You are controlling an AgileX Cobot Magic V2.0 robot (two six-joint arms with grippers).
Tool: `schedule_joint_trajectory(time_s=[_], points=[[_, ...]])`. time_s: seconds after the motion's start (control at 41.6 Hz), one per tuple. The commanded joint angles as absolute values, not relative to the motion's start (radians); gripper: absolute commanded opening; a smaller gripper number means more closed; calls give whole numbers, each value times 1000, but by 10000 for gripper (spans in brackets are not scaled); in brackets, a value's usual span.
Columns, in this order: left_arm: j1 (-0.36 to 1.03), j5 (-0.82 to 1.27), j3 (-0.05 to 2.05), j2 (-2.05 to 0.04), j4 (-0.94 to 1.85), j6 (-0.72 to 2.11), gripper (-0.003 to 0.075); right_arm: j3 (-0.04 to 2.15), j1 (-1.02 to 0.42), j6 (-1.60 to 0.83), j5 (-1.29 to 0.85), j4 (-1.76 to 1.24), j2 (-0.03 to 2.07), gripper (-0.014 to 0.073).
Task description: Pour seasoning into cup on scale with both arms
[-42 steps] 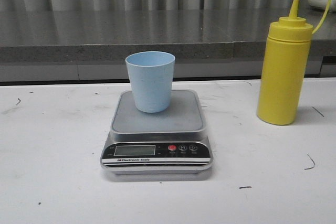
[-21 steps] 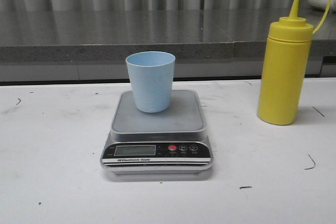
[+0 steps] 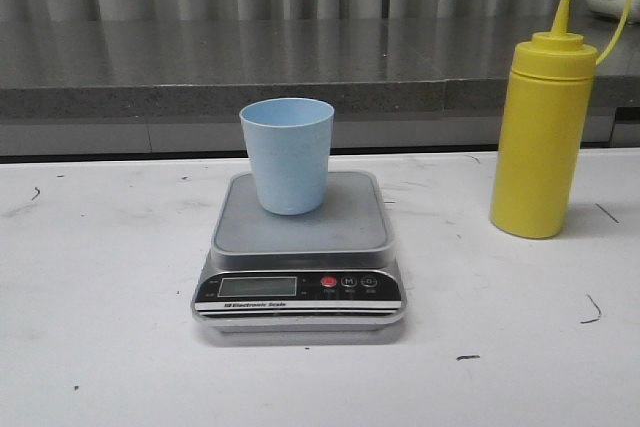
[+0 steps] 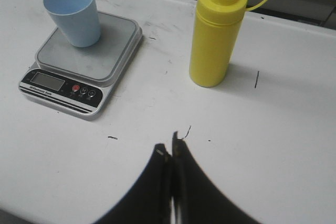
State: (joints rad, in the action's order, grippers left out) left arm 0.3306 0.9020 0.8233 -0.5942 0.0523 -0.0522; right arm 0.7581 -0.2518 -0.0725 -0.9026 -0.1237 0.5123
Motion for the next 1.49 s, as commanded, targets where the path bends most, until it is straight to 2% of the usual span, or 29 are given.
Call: schedule_joint_trajectory(time_s=[0.0, 0.216, 0.409, 0.674, 1.082, 1.275, 1.467], points=[[329, 836, 850, -597, 62, -61, 260, 783, -253, -72, -830, -131, 516, -56], [329, 836, 850, -597, 62, -61, 74, 783, -253, -72, -830, -131, 516, -56], [329, 836, 850, -597, 62, -61, -20, 783, -253, -72, -830, -131, 516, -56], [312, 782, 809, -548, 45, -59, -20, 783, -253, -72, -830, -131, 516, -56], [102, 258, 276, -133, 43, -59, -20, 783, -253, -72, -830, -131, 516, -56], [70, 70, 93, -17, 41, -59, -20, 783, -253, -72, -830, -131, 516, -56], [68, -58, -3, 22, 41, -59, -20, 783, -253, -72, -831, -131, 516, -56]])
